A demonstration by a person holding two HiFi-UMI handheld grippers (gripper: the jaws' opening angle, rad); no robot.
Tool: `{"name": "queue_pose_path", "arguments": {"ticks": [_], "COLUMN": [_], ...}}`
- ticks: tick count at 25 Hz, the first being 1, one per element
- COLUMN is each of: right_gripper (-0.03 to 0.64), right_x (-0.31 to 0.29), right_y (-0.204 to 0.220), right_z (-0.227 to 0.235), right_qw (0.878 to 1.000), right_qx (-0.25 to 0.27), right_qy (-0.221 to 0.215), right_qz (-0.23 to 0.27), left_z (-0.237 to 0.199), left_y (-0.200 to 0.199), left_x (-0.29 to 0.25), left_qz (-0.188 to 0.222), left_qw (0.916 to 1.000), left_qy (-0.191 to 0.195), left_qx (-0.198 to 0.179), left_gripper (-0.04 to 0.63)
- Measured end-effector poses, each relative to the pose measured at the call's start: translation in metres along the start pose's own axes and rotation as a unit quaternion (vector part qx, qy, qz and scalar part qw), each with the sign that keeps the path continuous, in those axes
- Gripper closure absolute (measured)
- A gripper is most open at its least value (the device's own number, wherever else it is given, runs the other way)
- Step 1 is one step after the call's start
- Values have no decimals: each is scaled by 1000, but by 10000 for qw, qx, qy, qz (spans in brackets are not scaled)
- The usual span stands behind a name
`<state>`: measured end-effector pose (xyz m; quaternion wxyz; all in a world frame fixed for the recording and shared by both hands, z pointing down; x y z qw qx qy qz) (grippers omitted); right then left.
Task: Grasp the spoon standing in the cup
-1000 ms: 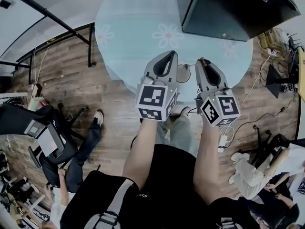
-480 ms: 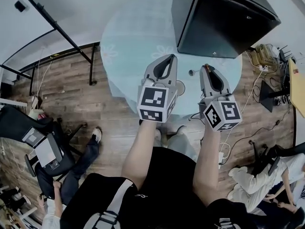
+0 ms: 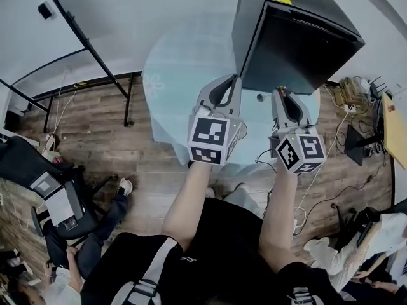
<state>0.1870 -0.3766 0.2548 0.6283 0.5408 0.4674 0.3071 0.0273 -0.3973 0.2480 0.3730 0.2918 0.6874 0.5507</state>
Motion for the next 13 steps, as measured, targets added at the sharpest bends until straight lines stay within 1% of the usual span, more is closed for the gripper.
{"name": "queue_pose_path", "arguments": {"ticks": [8, 13], "right_gripper": [575, 575], "right_x": [-13, -20], "right_y": [-16, -25], "right_z": [-17, -20], "right_qw": [9995, 9991], "right_qx": [196, 252], "right_qy": [-223, -278], "right_qz": [138, 183], "left_z": [-19, -28], "left_y": [-15, -23], "left_x": [16, 18], "left_qz": [236, 375], "left_qw": [9993, 9987], "left_qy": [-269, -338], "left_qx": [-80, -93], "left_gripper": [594, 594]}}
Point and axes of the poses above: the fingertips, and each gripper's own axes: x backward along the fingers, z to its right, y out of its underside, the point moved 6 cm from there along x, backward along the fingers, and after that the axes turned 15 degrees about -z, right-handed, at the moved point
